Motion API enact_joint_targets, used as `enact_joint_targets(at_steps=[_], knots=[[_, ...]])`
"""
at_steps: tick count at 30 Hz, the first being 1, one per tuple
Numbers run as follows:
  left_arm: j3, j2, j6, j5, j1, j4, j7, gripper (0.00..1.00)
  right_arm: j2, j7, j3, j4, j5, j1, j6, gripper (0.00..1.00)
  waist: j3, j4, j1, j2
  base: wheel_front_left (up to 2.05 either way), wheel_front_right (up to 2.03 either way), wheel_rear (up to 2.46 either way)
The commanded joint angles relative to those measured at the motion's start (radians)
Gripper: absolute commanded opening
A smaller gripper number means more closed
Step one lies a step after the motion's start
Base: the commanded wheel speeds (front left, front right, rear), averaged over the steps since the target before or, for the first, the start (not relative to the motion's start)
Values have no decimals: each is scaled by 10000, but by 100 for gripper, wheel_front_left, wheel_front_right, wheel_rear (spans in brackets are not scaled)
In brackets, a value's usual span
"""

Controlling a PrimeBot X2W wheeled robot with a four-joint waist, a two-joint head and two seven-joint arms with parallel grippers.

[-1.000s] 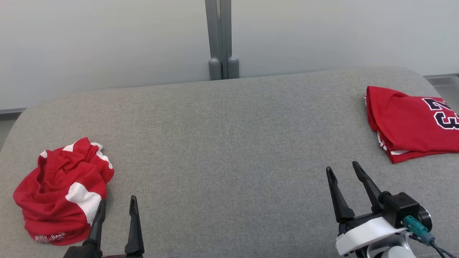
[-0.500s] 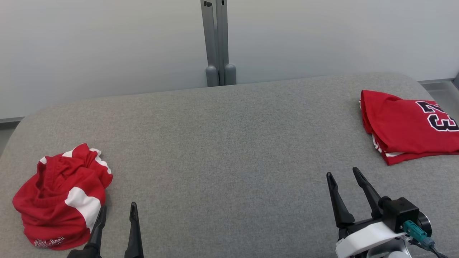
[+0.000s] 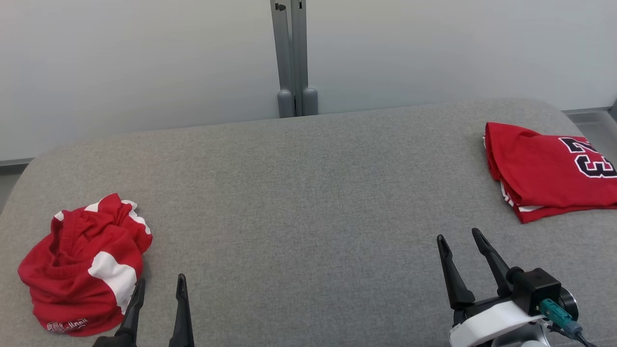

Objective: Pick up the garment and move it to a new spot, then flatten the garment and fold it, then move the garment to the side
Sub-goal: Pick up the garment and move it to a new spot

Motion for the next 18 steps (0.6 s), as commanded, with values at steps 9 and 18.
enact_joint_targets(at_steps=[9,18], knots=[[-32,8,-66,31,-72,51,-1,100,36,-29,-82,81,56,174,-16,100,27,208,1,0,0,0,0],[-24,9,-76,90,-119,21,-1,100,106,-29,47,132,77,156,-16,100,104,699,1,0,0,0,0]])
